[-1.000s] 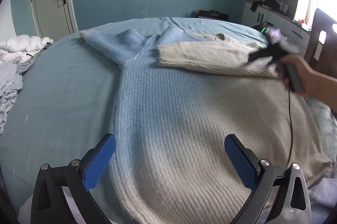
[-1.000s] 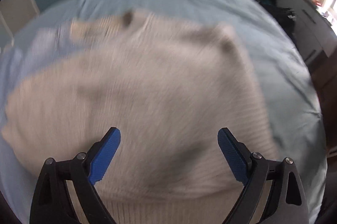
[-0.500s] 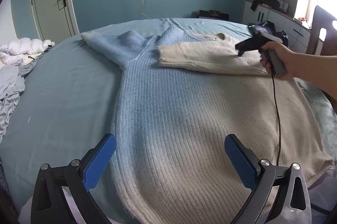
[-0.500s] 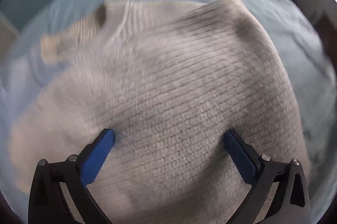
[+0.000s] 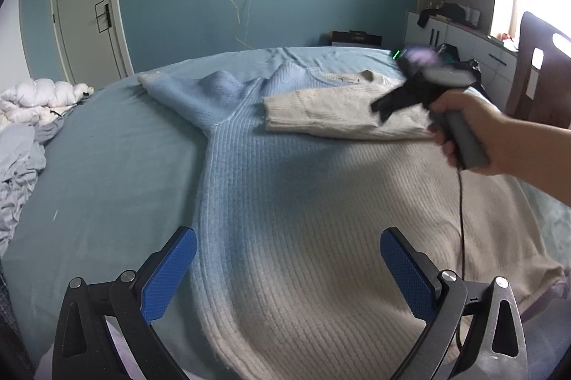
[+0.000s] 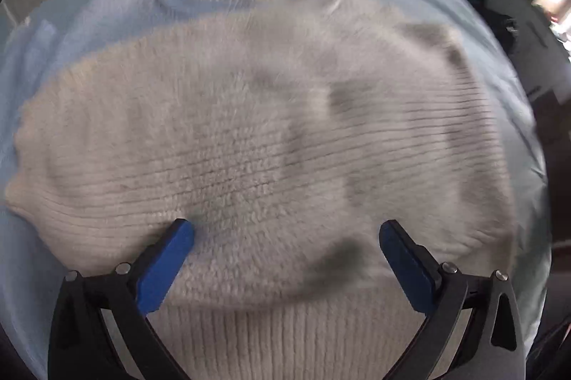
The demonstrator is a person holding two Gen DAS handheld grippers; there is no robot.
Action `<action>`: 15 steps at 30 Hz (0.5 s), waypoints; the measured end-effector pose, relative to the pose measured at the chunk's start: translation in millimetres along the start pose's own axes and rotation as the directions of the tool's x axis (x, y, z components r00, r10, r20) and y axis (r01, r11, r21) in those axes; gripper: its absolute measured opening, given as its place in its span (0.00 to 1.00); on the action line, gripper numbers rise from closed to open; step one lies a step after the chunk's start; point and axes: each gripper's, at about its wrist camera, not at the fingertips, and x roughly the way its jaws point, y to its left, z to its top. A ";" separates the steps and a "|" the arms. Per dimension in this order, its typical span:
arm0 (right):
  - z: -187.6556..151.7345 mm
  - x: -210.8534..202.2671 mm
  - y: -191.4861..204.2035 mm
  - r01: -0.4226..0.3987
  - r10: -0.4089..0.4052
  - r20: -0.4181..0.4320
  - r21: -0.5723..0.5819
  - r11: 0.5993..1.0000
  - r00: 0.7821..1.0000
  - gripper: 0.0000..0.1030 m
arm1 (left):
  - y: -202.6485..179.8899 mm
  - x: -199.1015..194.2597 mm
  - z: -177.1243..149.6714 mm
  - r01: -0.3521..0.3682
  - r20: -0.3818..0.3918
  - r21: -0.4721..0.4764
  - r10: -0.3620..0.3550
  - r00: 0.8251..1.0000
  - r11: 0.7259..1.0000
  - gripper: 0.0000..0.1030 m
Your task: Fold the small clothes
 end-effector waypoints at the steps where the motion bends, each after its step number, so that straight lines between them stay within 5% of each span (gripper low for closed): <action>1: -6.8 -25.3 0.6 -0.055 0.054 0.023 0.026 0.998 0.998 0.99 | 0.1 0.2 -0.8 -0.002 -0.002 -0.001 0.002 1.000 1.000 1.00; 7: -47.4 -144.4 -57.6 -0.256 0.249 0.117 0.047 0.965 0.961 0.99 | 2.2 1.4 0.0 -0.028 -0.002 -0.008 0.028 1.000 1.000 1.00; 15: -123.0 -293.9 -123.6 -0.253 0.246 0.231 0.001 0.967 0.941 0.99 | -2.7 -4.7 -7.9 -0.054 -0.003 0.020 0.054 0.999 0.998 1.00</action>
